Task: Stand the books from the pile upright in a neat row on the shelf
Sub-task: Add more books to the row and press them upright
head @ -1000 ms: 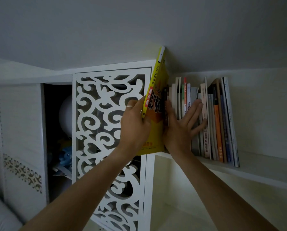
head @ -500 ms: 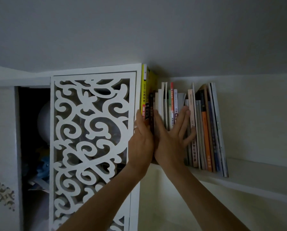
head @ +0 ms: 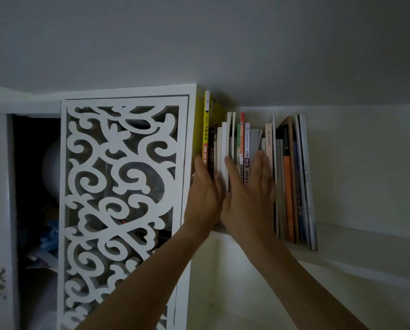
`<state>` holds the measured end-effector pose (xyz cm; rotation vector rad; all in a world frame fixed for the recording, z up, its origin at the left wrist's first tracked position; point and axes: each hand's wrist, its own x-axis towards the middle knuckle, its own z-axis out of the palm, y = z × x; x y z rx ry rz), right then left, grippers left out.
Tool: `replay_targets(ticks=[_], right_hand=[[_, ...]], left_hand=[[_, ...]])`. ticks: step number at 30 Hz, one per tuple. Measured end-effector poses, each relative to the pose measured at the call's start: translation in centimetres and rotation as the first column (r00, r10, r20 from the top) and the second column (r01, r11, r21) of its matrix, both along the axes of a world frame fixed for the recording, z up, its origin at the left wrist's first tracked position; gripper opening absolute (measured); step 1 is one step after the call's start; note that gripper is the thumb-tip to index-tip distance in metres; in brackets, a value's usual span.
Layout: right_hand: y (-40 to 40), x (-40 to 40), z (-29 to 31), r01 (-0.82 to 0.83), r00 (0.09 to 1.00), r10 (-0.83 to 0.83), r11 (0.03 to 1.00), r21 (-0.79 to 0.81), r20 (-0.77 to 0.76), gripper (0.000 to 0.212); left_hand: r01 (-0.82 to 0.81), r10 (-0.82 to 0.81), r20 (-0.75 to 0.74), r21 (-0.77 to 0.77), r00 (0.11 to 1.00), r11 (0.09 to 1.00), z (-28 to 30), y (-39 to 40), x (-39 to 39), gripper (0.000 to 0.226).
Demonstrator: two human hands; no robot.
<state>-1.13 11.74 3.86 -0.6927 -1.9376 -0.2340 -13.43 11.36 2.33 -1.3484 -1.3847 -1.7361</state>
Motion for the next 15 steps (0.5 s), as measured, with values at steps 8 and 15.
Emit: replay_targets(ticks=[8, 15], right_hand=[[2.4, 8.0, -0.3, -0.008, 0.930, 0.127, 0.945, 0.326, -0.344, 0.049], [8.1, 11.4, -2.3, -0.384, 0.919, 0.328, 0.869, -0.313, -0.219, 0.079]], left_hand=[[-0.274, 0.314, -0.322, 0.166, 0.893, 0.947, -0.6, 0.3, -0.1, 0.070], [-0.421, 0.430, -0.302, 0.098, 0.851, 0.902, -0.6, -0.2, 0.1, 0.066]])
